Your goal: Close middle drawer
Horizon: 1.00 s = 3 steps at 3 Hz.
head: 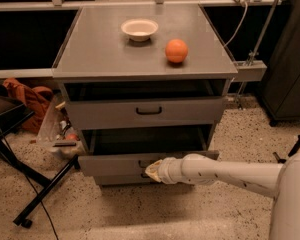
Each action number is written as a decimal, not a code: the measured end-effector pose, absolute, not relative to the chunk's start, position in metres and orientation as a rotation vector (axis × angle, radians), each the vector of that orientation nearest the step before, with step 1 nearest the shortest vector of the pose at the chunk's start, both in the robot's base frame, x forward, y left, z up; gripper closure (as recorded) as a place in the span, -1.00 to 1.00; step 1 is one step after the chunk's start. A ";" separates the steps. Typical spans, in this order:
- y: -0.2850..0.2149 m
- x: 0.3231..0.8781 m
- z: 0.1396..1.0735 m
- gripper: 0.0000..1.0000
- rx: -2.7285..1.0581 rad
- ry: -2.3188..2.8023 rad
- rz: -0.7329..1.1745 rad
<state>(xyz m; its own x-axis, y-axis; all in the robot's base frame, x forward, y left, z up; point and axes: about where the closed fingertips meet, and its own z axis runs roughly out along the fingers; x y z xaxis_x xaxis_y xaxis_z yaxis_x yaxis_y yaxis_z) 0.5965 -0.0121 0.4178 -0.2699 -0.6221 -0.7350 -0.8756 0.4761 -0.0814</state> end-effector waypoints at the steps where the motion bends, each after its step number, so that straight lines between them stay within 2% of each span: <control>1: -0.024 0.605 0.413 -0.68 -1.215 2.024 0.433; 2: -0.021 0.608 0.413 -1.00 -1.225 2.015 0.435; 3: -0.012 0.621 0.418 -1.00 -1.270 1.969 0.451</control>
Offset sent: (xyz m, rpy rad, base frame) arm 0.0402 -0.0028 0.0014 -0.0042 -0.0286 0.0461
